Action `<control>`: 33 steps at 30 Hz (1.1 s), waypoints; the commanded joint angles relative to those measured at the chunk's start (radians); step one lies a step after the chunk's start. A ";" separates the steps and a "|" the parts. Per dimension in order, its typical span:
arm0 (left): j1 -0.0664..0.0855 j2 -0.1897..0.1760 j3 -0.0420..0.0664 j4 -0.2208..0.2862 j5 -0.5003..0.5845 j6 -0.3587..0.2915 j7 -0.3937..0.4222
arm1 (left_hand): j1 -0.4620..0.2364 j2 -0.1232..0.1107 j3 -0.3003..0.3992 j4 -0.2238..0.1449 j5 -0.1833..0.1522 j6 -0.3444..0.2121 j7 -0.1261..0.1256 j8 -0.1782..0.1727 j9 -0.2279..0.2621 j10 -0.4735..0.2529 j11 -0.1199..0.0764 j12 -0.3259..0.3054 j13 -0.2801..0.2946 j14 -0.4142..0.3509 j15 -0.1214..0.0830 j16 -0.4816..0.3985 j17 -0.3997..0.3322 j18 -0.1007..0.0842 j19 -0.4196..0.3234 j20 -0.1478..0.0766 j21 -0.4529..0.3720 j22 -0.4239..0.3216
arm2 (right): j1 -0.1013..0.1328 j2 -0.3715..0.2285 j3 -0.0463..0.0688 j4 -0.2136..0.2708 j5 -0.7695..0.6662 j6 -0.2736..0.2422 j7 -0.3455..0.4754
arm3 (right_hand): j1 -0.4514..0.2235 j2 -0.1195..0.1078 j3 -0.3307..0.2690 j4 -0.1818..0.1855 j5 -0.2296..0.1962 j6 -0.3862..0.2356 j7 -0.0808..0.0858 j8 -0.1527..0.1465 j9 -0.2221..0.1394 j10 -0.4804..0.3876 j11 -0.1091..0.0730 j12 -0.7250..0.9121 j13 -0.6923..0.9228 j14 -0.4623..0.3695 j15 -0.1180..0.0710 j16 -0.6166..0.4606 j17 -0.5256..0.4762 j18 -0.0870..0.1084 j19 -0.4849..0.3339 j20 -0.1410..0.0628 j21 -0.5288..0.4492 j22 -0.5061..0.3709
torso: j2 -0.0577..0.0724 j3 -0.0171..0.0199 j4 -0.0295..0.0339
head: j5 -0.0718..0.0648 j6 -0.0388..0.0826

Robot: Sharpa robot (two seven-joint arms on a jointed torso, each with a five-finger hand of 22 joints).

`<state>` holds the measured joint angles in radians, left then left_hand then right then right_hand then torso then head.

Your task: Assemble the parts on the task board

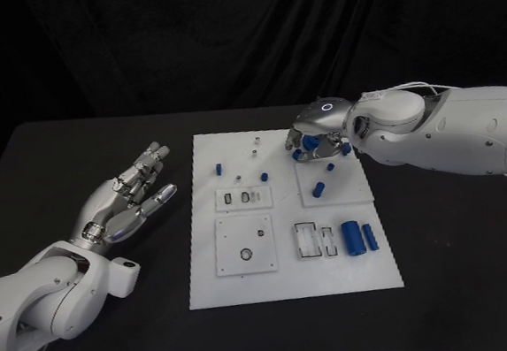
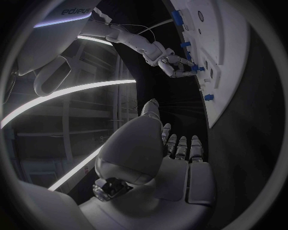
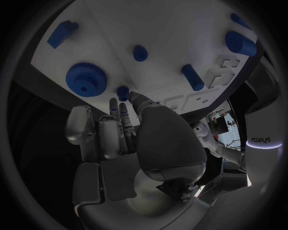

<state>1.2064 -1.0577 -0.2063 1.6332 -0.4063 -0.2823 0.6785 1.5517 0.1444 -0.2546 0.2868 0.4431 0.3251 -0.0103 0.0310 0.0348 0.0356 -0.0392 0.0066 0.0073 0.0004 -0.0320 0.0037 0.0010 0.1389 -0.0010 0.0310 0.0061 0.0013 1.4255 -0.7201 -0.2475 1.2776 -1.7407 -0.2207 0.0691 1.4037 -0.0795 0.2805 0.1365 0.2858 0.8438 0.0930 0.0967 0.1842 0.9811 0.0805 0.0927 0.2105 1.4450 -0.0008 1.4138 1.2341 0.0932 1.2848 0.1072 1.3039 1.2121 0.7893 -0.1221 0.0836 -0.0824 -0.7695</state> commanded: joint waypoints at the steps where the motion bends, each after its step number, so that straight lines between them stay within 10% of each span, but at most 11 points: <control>1: 0.003 0.000 0.001 0.000 -0.004 0.007 0.278 | 0.012 0.001 0.004 0.000 0.002 0.000 0.009 0.004 0.001 0.002 0.006 0.001 0.001 0.000 -0.004 -0.004 -0.001 0.004 0.001 0.007 -0.006 -0.001 | -0.005 0.003 0.001 -0.006 -0.008 -0.028 -0.009 | 0.015 0.000 0.016 -0.002 0.000 0.019 0.000 0.008 0.004 0.016 -0.001 -0.006 -0.005 0.009 0.001 0.005 0.002 -0.008 0.007 0.002 0.007 0.006 | 0.000 0.0004 0.0011 | 0.001 0.001; 33: 0.003 0.006 -0.001 -0.021 -0.004 0.027 0.249 | 0.024 0.003 0.009 -0.002 0.002 -0.021 0.023 0.002 -0.001 -0.001 0.024 0.001 0.000 0.000 0.016 -0.004 -0.001 0.013 0.001 0.037 -0.006 -0.001 | -0.014 0.012 0.001 -0.026 0.074 -0.041 0.003 | 0.043 -0.020 0.105 -0.027 -0.002 0.141 0.015 0.041 0.052 0.172 -0.010 -0.029 -0.053 -0.001 0.006 -0.009 -0.035 -0.006 0.004 0.007 0.002 0.029 | -0.001 0.0011 -0.0019 | 0.008 0.015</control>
<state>1.2065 -1.0531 -0.2080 1.6113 -0.4070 -0.2700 0.6785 1.5636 0.1485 -0.2518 0.2840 0.4431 0.3075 0.0073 0.0310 0.0346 0.0316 -0.0217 0.0066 0.0071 0.0005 -0.0249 0.0037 0.0016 0.1390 -0.0010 0.0601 0.0061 0.0016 1.4142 -0.7091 -0.2473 1.2549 -1.7179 -0.2440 0.0719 1.4420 -0.0976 0.3823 0.1089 0.2858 0.9806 0.1084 0.1318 0.2347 1.1464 0.0721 0.0667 0.1586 1.4520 0.0064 1.4088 1.1995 0.0936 1.2919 0.1144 1.3127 1.2404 0.7888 -0.1201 0.0824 -0.0754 -0.7569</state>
